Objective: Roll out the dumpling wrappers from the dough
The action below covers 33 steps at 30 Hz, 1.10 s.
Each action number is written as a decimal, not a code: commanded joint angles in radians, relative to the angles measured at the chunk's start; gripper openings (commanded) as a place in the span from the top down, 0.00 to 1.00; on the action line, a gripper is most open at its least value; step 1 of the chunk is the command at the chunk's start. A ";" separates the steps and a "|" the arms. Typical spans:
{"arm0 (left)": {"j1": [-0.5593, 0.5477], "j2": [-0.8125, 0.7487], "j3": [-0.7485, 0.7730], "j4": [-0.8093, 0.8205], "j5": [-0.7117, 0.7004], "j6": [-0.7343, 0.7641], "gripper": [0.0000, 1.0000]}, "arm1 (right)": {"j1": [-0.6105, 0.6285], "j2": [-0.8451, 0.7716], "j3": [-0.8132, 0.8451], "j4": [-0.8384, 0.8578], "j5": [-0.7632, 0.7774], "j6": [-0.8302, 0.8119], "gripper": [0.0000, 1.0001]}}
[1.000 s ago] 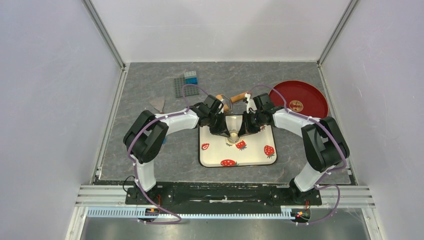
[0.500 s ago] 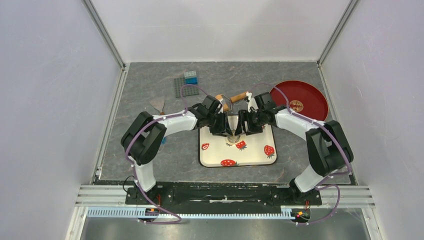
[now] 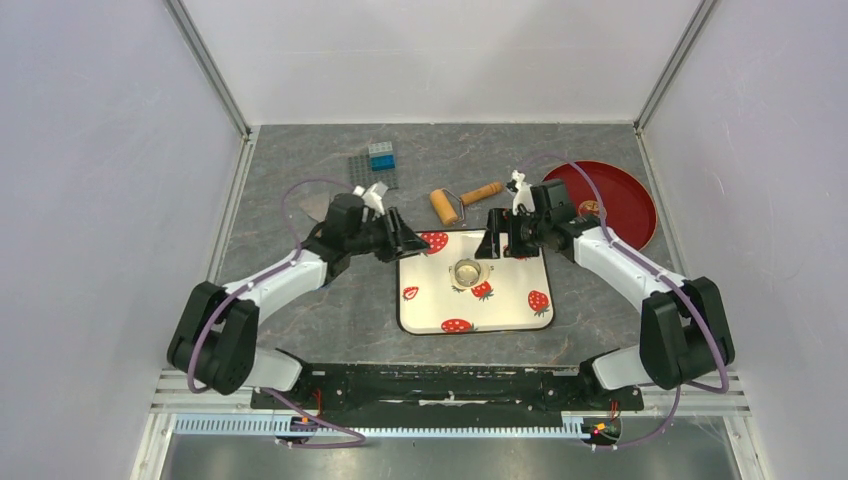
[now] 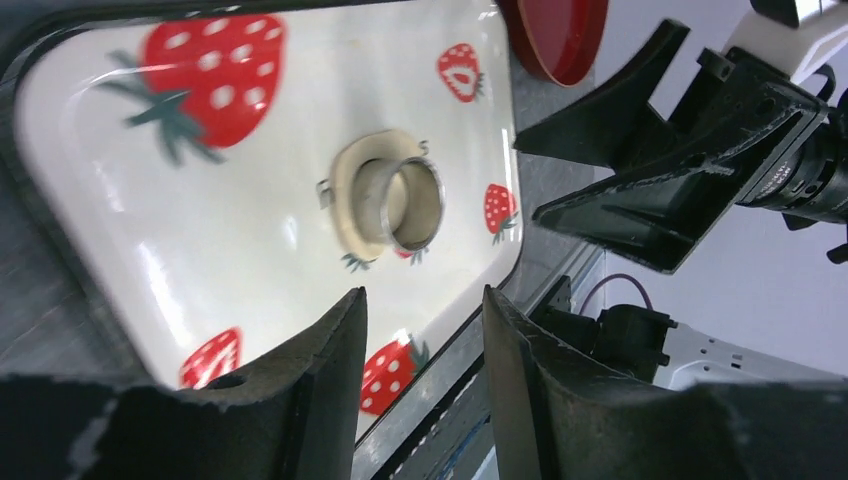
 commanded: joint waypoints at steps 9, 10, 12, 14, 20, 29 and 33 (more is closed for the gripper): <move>0.166 -0.075 -0.222 -0.158 0.034 0.101 0.51 | -0.105 0.009 -0.129 0.067 -0.053 -0.009 0.26; 0.166 -0.061 -0.228 -0.155 0.031 0.101 0.51 | -0.110 0.022 -0.132 0.071 -0.055 -0.012 0.28; 0.166 -0.027 -0.235 -0.155 0.025 0.107 0.52 | -0.119 0.044 -0.136 0.085 -0.060 -0.010 0.30; 0.166 0.011 -0.241 -0.142 0.024 0.112 0.52 | -0.125 0.069 -0.139 0.095 -0.058 -0.013 0.32; 0.166 0.109 -0.274 -0.049 0.044 0.107 0.57 | -0.129 0.175 -0.124 0.110 -0.073 -0.018 0.41; 0.166 0.200 -0.338 0.082 0.055 0.088 0.78 | -0.123 0.287 -0.086 0.123 -0.064 -0.021 0.53; 0.167 0.216 -0.332 0.087 0.043 0.088 0.87 | -0.102 0.328 -0.059 0.107 -0.038 -0.035 0.64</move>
